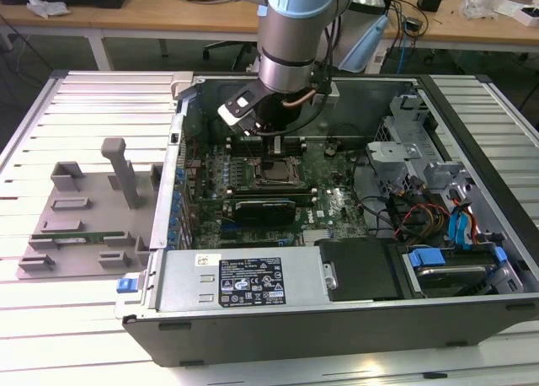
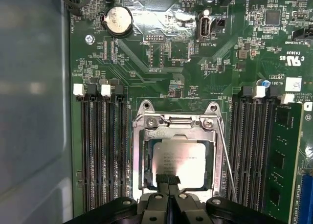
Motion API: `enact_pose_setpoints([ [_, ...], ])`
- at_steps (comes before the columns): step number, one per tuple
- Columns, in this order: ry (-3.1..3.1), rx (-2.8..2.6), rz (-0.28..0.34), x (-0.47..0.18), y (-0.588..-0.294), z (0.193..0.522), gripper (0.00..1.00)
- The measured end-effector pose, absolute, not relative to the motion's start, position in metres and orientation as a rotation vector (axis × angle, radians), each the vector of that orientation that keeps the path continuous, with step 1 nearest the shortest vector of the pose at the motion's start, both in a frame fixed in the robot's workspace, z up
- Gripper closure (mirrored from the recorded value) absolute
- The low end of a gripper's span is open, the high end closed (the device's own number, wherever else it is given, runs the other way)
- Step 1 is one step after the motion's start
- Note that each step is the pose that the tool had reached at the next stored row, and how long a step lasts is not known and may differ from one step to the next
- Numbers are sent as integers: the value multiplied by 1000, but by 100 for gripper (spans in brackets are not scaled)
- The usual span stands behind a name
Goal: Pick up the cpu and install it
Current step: 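Close the cpu cover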
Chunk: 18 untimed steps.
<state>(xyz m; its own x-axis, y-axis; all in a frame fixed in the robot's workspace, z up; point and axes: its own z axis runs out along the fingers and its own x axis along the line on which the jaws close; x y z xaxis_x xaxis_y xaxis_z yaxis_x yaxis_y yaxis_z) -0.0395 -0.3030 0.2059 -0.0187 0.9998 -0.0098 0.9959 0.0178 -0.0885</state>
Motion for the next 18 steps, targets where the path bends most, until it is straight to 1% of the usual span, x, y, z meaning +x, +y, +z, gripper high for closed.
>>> enact_pose_setpoints([
  [8, -2201, -2161, 109, -37, -303, 202, 89],
  [18, -2201, -2161, 108, -25, -303, 213, 89],
])
